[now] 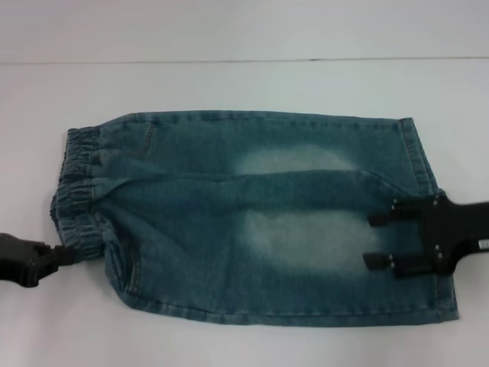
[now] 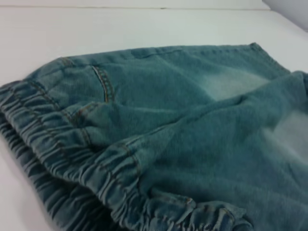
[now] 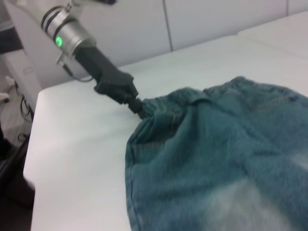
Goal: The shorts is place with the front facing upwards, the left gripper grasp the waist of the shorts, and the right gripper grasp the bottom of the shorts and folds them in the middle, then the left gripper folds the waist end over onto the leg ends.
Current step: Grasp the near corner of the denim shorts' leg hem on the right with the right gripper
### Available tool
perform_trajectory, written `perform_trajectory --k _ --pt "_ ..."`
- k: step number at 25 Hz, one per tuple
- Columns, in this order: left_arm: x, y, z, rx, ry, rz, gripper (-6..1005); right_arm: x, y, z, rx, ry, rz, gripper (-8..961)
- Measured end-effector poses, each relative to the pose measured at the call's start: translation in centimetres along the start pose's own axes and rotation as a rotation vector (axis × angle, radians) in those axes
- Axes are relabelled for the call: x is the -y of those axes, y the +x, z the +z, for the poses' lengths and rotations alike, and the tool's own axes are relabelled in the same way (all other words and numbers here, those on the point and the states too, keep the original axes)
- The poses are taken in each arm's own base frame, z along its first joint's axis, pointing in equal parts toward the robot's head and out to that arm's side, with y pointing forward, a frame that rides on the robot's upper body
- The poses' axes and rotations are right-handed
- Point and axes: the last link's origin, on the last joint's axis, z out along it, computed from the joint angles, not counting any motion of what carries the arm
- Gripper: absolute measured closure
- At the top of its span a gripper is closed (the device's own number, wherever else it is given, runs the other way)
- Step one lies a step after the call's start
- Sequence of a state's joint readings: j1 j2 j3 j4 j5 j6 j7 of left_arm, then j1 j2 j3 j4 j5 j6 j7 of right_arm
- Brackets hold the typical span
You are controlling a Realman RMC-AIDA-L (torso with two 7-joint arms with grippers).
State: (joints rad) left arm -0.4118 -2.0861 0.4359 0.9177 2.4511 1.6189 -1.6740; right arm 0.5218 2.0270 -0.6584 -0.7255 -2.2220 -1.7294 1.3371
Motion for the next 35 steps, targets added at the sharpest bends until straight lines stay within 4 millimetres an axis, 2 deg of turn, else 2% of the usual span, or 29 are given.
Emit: perform_trajectory --k 4,10,13,18,28,35 --pt "-0.1 0.8 0.1 -0.029 -0.010 -0.015 977 1.0 -1.6 -0.7 -0.037 0.006 0.048 177" --pt "0.0 1.9 0.1 -0.062 -0.009 -0.045 978 1.8 -2.3 -2.2 -0.173 0.017 0.065 177" --pt "0.2 2.4 0.1 -0.067 -0.006 -0.049 978 1.4 -2.4 -3.0 -0.279 -0.031 0.066 177" --pt "0.2 3.1 0.2 -0.072 -0.007 -0.049 978 1.0 -1.8 -3.7 -0.420 -0.068 0.078 177" --pt "0.4 4.2 0.5 -0.082 -0.001 -0.048 978 1.6 -0.7 -4.1 -0.630 -0.040 0.130 178" --pt "0.4 4.4 0.5 -0.083 0.000 -0.050 978 1.3 -0.6 -3.0 -0.746 -0.069 0.141 178"
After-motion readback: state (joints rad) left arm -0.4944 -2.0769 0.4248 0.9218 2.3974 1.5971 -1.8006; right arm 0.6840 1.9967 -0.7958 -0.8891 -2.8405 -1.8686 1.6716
